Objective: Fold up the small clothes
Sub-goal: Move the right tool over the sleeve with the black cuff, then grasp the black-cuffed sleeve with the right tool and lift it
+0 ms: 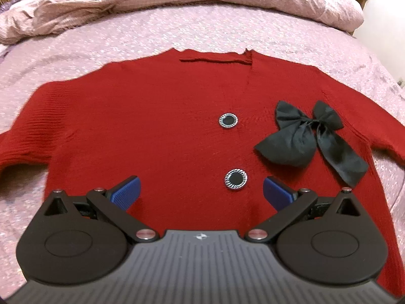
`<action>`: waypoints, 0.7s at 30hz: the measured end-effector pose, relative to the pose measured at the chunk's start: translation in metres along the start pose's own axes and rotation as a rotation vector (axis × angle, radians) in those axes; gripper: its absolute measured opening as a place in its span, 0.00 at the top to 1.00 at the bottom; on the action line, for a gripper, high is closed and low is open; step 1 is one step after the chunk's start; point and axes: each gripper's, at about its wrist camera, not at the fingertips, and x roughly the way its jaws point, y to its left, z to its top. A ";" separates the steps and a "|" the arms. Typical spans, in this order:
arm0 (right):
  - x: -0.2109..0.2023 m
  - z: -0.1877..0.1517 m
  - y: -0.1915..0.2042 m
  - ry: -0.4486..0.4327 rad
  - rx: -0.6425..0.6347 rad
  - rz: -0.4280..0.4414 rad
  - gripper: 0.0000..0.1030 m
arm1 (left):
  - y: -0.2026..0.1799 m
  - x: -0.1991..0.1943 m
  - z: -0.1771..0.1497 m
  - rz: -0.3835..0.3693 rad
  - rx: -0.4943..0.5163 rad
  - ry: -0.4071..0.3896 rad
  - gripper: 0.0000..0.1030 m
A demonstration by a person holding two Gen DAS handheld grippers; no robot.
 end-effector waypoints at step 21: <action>0.067 0.038 -0.050 -0.081 0.177 0.034 0.00 | -0.014 0.038 -0.006 0.080 0.006 0.040 0.00</action>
